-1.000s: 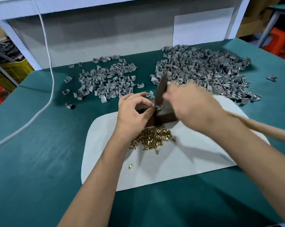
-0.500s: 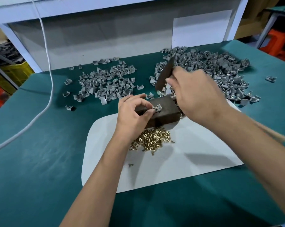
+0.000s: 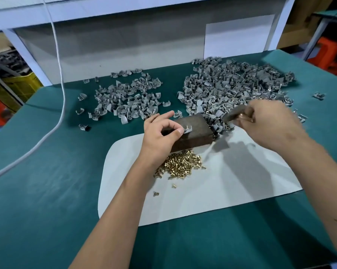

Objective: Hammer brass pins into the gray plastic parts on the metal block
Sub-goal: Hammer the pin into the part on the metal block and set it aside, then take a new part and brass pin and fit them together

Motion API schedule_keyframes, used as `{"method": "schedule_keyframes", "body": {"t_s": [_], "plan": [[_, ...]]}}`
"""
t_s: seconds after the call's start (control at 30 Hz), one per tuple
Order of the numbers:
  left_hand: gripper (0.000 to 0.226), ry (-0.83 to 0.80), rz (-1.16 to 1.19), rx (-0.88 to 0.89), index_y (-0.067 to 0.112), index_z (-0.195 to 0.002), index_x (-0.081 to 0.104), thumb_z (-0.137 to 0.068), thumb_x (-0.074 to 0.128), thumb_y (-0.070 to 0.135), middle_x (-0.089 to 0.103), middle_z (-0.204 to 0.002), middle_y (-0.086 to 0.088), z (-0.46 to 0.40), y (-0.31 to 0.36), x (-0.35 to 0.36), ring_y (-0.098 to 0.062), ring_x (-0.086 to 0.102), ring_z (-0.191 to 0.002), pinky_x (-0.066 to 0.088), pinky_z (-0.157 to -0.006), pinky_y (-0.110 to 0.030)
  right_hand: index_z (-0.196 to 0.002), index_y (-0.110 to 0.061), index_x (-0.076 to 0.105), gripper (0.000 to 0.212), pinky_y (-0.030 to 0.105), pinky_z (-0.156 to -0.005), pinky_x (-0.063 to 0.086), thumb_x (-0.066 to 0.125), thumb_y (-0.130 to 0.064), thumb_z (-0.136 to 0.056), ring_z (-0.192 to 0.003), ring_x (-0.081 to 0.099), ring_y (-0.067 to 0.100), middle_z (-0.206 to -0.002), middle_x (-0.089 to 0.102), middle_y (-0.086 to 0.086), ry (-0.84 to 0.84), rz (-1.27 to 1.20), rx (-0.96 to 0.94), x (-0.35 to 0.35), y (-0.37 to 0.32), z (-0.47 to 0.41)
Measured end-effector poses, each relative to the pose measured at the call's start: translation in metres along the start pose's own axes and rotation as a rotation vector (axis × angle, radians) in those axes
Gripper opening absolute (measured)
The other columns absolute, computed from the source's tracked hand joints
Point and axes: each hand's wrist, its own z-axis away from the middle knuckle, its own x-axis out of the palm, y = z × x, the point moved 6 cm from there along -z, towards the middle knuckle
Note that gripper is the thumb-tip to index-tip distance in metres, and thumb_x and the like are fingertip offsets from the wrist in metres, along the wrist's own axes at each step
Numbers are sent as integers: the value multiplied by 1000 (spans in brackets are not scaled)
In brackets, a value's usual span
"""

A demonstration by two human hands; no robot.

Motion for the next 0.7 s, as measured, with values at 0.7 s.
{"method": "schedule_keyframes", "body": {"t_s": [0.7], "plan": [[16,152,232,42,24,-81,78,-83,65,33,67,-132,4,-10,-6,-20,-12,56,-131,44,-111,-41,-114,-28,76,23,42,-99,50,72,-36,-92,-100,60,18,-104,72,-3,11,-128,-432,22,-85,-12]]}}
